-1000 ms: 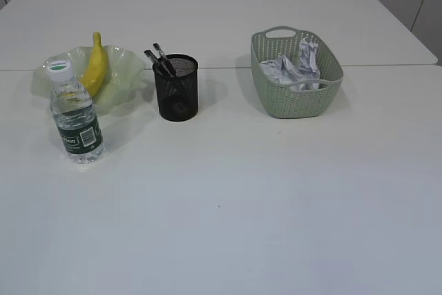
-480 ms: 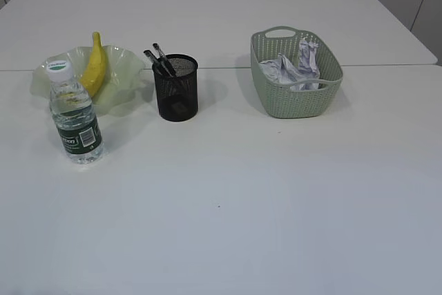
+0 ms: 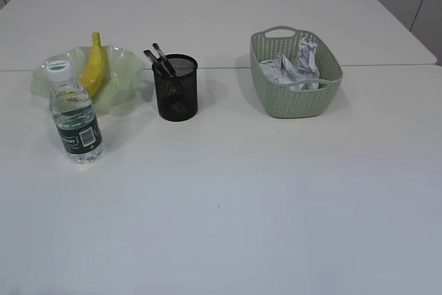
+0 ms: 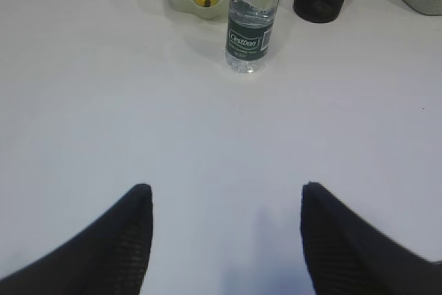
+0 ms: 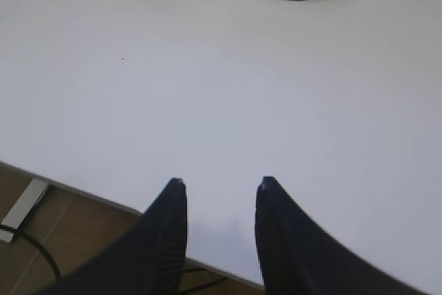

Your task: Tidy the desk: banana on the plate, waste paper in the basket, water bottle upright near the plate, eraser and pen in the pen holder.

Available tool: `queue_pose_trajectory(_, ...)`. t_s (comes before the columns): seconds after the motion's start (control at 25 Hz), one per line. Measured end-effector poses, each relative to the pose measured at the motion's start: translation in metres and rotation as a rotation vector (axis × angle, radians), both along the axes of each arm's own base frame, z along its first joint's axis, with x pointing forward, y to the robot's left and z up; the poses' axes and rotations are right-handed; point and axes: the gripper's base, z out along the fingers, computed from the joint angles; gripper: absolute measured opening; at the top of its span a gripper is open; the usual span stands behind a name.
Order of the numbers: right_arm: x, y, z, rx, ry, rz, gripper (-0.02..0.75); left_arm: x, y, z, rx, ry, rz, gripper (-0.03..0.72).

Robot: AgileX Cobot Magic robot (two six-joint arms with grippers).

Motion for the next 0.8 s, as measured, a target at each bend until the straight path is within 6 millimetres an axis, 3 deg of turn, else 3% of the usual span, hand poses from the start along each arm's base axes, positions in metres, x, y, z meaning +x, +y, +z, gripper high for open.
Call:
queue_pose_trajectory(0.32, -0.0038, 0.0004, -0.0002, 0.007, -0.023, -0.183, 0.253, -0.0002, -0.0002, 0.0001, 0.0, -0.001, 0.019, 0.473)
queue_pose_trajectory(0.56, -0.004, 0.0018, -0.0002, 0.006, -0.024, -0.322, 0.253, -0.0013, -0.0014, 0.0, -0.001, 0.0, 0.139, 0.465)
queue_pose_trajectory(0.8, -0.004, 0.0024, -0.0002, 0.01, -0.023, -0.338, 0.253, -0.0019, -0.0023, 0.0, -0.005, 0.0, 0.204, 0.465)
